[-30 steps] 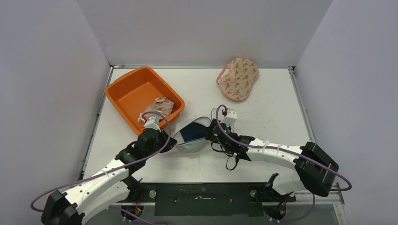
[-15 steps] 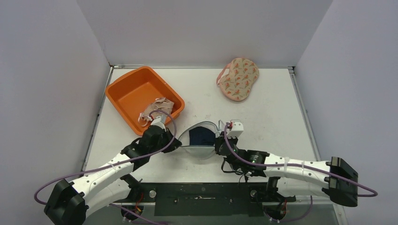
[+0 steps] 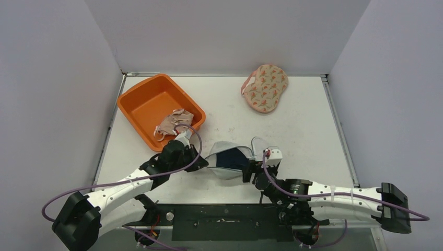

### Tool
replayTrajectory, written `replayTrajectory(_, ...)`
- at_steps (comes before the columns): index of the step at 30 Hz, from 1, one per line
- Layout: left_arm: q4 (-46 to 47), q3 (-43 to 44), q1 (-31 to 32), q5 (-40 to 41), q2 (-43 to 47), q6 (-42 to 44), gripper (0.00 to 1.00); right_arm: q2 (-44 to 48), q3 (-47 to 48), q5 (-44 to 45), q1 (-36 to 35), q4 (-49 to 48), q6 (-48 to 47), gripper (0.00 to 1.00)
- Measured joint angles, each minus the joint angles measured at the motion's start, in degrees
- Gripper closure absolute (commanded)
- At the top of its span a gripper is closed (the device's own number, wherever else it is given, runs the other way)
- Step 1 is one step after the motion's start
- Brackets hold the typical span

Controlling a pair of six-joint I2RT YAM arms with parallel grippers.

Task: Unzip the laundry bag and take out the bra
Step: Pick up the bra from the laundry bag.

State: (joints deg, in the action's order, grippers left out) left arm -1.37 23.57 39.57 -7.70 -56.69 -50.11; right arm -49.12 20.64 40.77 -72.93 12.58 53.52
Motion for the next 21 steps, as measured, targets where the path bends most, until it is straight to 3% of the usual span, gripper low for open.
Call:
replayTrajectory(6,1.6,-0.5,0.2,-0.5,-0.9,1.3,1.00,5.3,4.2,-2.3,-2.3,1.9,-6.8,0.30)
replayTrajectory(11,3.2,-0.6,0.2,-0.5,-3.1,1.5,1.00,5.9,10.0,-9.6,-2.6,-3.0,-16.2,0.53)
replayTrajectory(17,5.0,-1.4,0.4,-0.5,-4.0,1.4,1.00,-10.7,21.1,-10.3,-2.5,-5.6,-21.7,0.64)
replayTrajectory(21,4.9,-1.7,0.5,-0.5,-3.9,1.2,0.96,-22.8,22.6,-11.4,-2.0,-6.2,-24.1,0.69)
